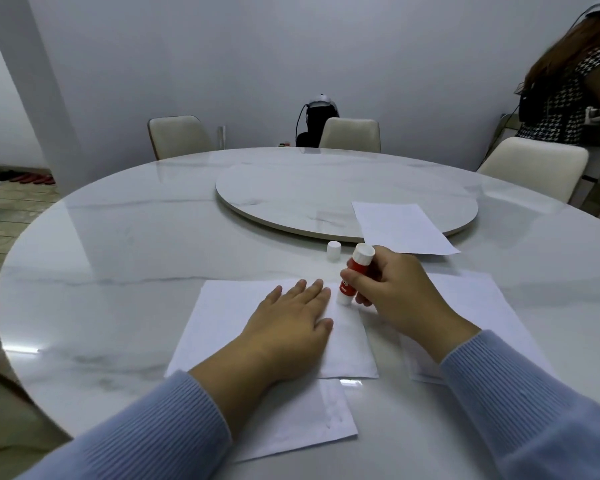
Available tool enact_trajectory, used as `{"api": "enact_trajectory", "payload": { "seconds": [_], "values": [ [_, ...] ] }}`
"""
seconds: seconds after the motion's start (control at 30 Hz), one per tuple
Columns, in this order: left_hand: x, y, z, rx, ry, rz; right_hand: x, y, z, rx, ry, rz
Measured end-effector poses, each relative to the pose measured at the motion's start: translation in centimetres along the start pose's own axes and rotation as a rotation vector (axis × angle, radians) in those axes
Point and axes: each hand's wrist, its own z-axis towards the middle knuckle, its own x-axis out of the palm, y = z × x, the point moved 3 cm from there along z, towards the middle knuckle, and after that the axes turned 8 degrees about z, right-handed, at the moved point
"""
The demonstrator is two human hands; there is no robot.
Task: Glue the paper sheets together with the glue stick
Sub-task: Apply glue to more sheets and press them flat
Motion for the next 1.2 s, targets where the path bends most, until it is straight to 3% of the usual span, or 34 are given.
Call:
{"api": "enact_trajectory", "payload": {
  "seconds": [0.3, 0.5, 0.57, 0.63, 0.7, 0.77, 0.83, 0.9, 0.97, 1.1, 1.2],
  "values": [
    [-0.1, -0.1, 0.0, -0.002, 0.007, 0.014, -1.5, 1.7, -4.5, 0.015, 0.121, 0.000],
    [-0.2, -0.1, -0.1, -0.003, -0.015, 0.017, -2.0, 1.6, -5.6, 0.056, 0.240, 0.212],
    [-0.3, -0.1, -0.2, -0.001, -0.005, 0.022, -2.6, 1.5, -5.1, 0.067, 0.122, 0.410],
    [-0.7, 0.1, -0.2, 0.024, 0.060, 0.040, -3.9, 1.1, -4.5, 0.058, -0.154, 0.641],
    [-1.8, 0.3, -0.5, 0.109, 0.193, 0.097, -5.0, 0.5, -4.1, 0.037, -0.359, 0.708],
    [-3.4, 0.8, -1.1, 0.210, 0.304, 0.066, -5.4, 0.1, -4.1, 0.031, -0.433, 0.675],
    [-4.5, 1.3, -1.2, 0.182, 0.231, -0.059, -5.5, -0.1, -4.1, 0.033, -0.459, 0.651],
    [-4.1, 2.4, -0.8, -0.036, 0.008, -0.076, -5.5, 0.2, -4.2, 0.010, -0.458, 0.655],
    [-2.9, 3.1, -0.8, -0.238, -0.034, 0.024, -5.2, 0.9, -3.9, -0.019, -0.432, 0.668],
    [-1.6, 3.1, -1.1, -0.067, 0.178, 0.026, -3.7, 2.4, -1.8, -0.060, -0.302, 0.560],
    [-1.9, 3.3, -1.0, -0.038, 0.096, -0.035, -1.8, 2.1, 0.4, -0.039, -0.198, 0.378]
  ]
}}
